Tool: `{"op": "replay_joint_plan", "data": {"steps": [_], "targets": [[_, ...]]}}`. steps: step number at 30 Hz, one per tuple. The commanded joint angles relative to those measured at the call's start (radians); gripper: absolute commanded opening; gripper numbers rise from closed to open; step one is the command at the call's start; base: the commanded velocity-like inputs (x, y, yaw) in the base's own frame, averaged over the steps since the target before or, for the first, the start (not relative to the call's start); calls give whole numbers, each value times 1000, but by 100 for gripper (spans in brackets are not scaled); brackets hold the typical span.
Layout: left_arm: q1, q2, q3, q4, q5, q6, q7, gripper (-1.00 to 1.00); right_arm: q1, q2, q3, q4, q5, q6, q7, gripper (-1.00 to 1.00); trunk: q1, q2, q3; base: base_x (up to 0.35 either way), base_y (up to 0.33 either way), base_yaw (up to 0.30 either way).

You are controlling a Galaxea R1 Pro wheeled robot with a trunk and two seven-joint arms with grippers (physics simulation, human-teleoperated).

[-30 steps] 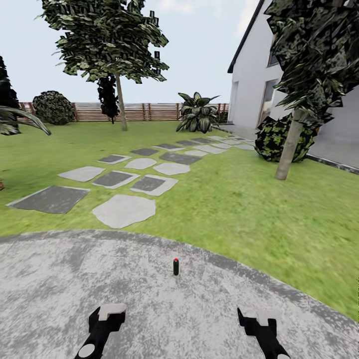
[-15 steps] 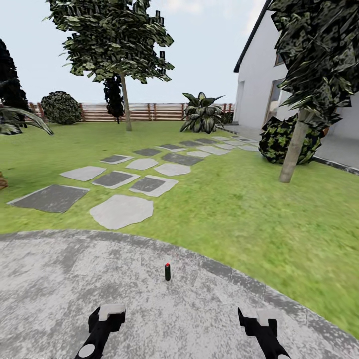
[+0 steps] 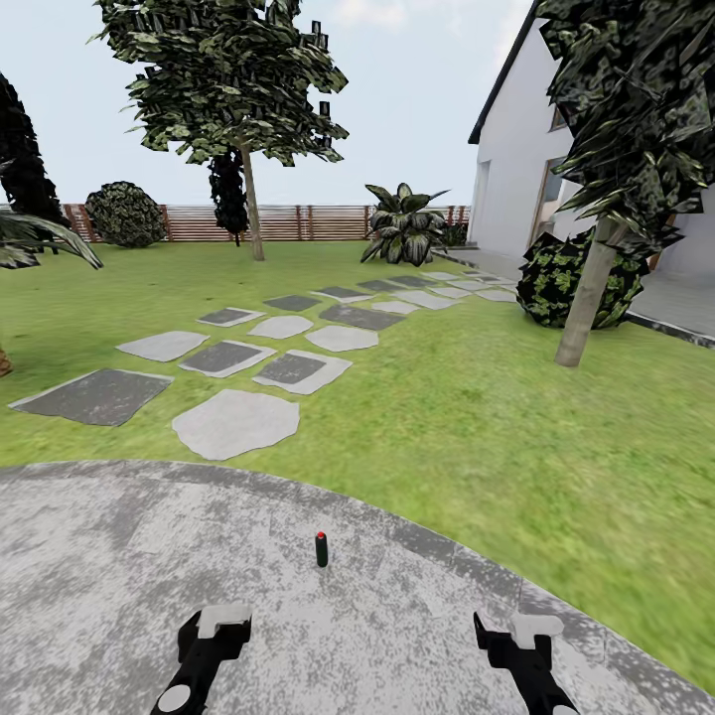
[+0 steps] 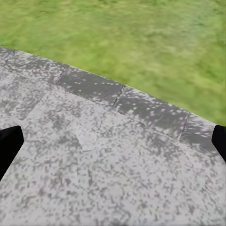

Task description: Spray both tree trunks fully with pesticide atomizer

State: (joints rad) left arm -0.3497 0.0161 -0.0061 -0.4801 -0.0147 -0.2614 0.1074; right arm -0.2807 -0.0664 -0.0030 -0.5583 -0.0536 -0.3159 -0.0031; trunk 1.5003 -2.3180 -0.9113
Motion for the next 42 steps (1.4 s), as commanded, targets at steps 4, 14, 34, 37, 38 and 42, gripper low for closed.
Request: {"op": "replay_joint_plan", "data": {"steps": [4,14,34,37,38,42], "targets": [[0,0,0,0,-1,2,0,100,0,0,0,0,0,0,0,100,0,0,0,6,-152,0],[0,1,1,0,-1,2,0,100,0,0,0,0,0,0,0,100,0,0,0,108,-251,0],[0,1,9,1,-1,4,2,100,0,0,0,1,1,0,0,100,0,0,0,184,-238,13],[0,1,8,1,-1,3,2,100,0,0,0,1,1,0,0,100,0,0,0,155,-240,172],[0,1,8,1,-1,3,2,100,0,0,0,1,1,0,0,100,0,0,0,49,-262,252],[0,1,8,1,-1,3,2,100,0,0,0,1,1,0,0,100,0,0,0,12,-267,267]]}}
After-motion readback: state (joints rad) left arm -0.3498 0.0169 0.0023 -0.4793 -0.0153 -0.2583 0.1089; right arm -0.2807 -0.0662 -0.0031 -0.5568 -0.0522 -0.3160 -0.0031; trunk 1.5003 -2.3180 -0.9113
